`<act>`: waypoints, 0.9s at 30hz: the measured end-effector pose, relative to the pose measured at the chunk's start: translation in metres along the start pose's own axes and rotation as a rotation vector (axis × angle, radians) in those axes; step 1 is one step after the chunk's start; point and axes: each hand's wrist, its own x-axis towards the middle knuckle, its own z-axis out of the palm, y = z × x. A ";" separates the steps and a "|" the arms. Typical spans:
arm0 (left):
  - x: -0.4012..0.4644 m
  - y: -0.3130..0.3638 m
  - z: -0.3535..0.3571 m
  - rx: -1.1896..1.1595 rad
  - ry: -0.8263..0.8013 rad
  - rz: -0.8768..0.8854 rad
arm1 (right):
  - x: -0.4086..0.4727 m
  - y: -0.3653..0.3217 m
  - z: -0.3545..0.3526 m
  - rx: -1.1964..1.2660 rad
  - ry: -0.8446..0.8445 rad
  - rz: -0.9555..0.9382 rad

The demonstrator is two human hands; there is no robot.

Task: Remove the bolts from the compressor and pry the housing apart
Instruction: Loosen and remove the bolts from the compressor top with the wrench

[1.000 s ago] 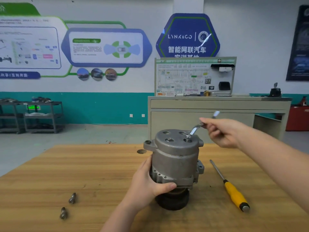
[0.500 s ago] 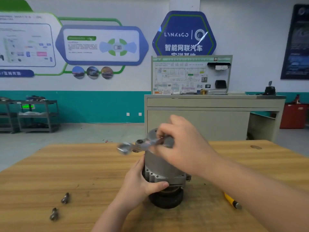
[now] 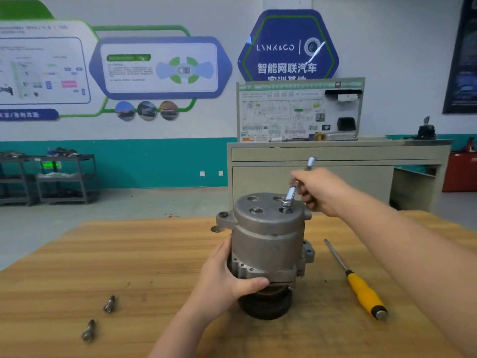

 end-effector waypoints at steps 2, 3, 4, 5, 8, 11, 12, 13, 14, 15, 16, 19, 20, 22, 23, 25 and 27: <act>0.000 0.000 0.000 0.001 0.000 0.000 | 0.004 -0.022 0.012 -0.304 -0.063 -0.082; 0.001 -0.001 0.001 0.003 0.001 0.004 | 0.001 -0.033 0.021 -0.446 -0.084 -0.162; 0.001 -0.002 0.001 0.006 0.003 0.009 | -0.004 -0.041 0.029 -0.568 -0.114 -0.258; 0.002 -0.002 0.001 0.008 0.004 0.010 | -0.012 -0.048 0.038 -0.668 -0.154 -0.361; 0.003 -0.002 0.001 0.010 0.001 0.012 | -0.043 -0.052 0.049 -0.867 -0.260 -0.685; 0.002 0.000 0.000 0.024 0.011 0.009 | -0.080 -0.026 0.031 -1.023 -0.111 -1.130; 0.001 0.000 0.000 0.021 0.011 0.005 | -0.090 -0.014 0.020 -0.980 -0.039 -1.254; 0.001 0.000 0.000 0.016 0.006 0.001 | -0.095 -0.001 0.008 -0.876 0.024 -1.330; 0.001 0.001 0.000 0.011 -0.002 -0.003 | -0.095 0.013 -0.005 -0.720 0.068 -1.353; 0.001 0.001 0.000 0.010 -0.010 -0.006 | -0.092 0.027 -0.016 -0.533 0.088 -1.324; 0.000 0.002 0.000 0.013 -0.013 -0.006 | -0.086 0.040 -0.025 -0.326 0.104 -1.249; 0.000 0.004 0.001 0.013 -0.001 -0.001 | -0.059 0.061 -0.035 0.265 0.123 -0.731; 0.000 0.004 0.002 0.010 0.008 -0.001 | -0.045 0.062 -0.036 0.366 0.129 -0.552; -0.001 0.003 0.004 -0.002 0.028 -0.004 | -0.016 0.055 -0.034 0.341 0.191 -0.298; -0.001 0.002 0.004 -0.011 0.037 -0.008 | -0.003 0.047 -0.033 0.249 0.212 -0.222; -0.001 0.000 0.005 -0.017 0.052 -0.015 | 0.015 0.028 -0.025 0.051 0.179 -0.146; 0.001 -0.001 0.006 -0.005 0.051 -0.018 | 0.024 0.007 -0.013 -0.142 0.098 -0.153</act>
